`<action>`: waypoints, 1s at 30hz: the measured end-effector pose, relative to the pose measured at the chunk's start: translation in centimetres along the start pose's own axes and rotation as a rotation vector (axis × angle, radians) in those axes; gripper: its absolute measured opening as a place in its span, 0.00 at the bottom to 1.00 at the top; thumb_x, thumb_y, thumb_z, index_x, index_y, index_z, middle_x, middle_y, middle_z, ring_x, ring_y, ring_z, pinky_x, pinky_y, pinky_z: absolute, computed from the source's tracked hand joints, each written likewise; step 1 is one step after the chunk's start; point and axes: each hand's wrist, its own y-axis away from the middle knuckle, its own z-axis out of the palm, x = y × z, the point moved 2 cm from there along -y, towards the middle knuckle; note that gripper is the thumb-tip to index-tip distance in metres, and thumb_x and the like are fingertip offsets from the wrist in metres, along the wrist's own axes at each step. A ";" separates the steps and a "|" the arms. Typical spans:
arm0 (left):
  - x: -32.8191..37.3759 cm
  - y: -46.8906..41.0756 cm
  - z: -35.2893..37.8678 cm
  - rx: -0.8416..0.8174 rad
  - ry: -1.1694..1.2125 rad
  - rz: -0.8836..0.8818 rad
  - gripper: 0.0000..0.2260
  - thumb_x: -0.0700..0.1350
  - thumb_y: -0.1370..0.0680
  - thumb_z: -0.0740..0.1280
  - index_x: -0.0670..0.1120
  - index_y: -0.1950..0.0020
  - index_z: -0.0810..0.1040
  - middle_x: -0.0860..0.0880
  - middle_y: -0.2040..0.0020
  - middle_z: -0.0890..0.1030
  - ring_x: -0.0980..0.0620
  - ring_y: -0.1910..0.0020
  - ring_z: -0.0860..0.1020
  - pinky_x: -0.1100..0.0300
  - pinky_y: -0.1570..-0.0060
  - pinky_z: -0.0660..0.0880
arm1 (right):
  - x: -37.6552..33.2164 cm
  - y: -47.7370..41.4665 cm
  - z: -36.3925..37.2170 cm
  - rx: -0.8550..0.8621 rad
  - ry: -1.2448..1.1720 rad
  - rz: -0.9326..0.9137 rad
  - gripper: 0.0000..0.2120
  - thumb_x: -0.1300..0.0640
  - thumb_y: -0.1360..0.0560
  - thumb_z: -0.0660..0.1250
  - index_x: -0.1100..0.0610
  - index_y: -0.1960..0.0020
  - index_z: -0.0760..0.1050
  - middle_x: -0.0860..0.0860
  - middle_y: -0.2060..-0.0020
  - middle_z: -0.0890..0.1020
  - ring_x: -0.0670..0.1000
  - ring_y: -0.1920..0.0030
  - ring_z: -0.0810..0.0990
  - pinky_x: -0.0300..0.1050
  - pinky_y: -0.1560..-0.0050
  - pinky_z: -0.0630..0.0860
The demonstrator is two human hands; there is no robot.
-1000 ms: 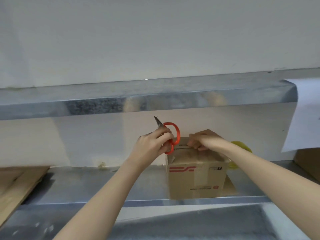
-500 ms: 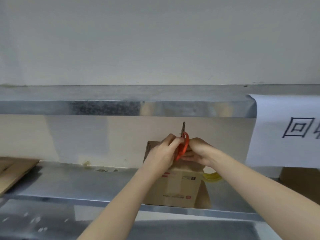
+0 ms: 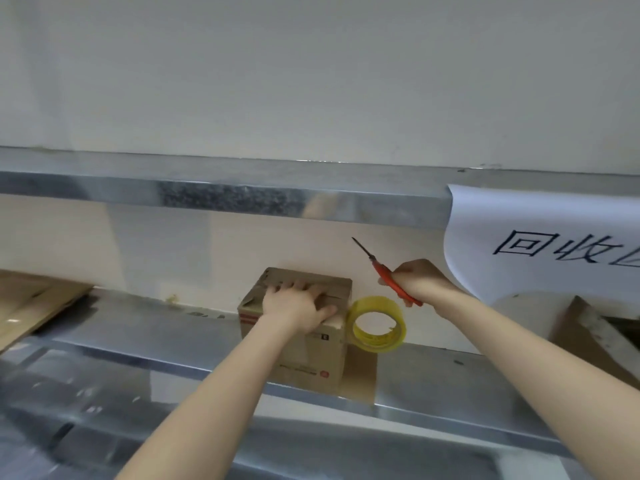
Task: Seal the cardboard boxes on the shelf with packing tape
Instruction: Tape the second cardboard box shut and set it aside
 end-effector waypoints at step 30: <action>10.5 5.2 3.4 0.444 0.410 -0.707 0.61 0.83 0.45 0.55 0.39 0.28 0.63 0.41 0.21 0.46 0.42 0.23 0.43 0.45 0.26 0.45 | 0.6 -2.6 -0.9 -0.317 0.378 -0.482 0.19 0.47 0.21 0.62 0.62 0.62 0.74 0.54 0.75 0.73 0.48 0.73 0.72 0.29 0.80 0.64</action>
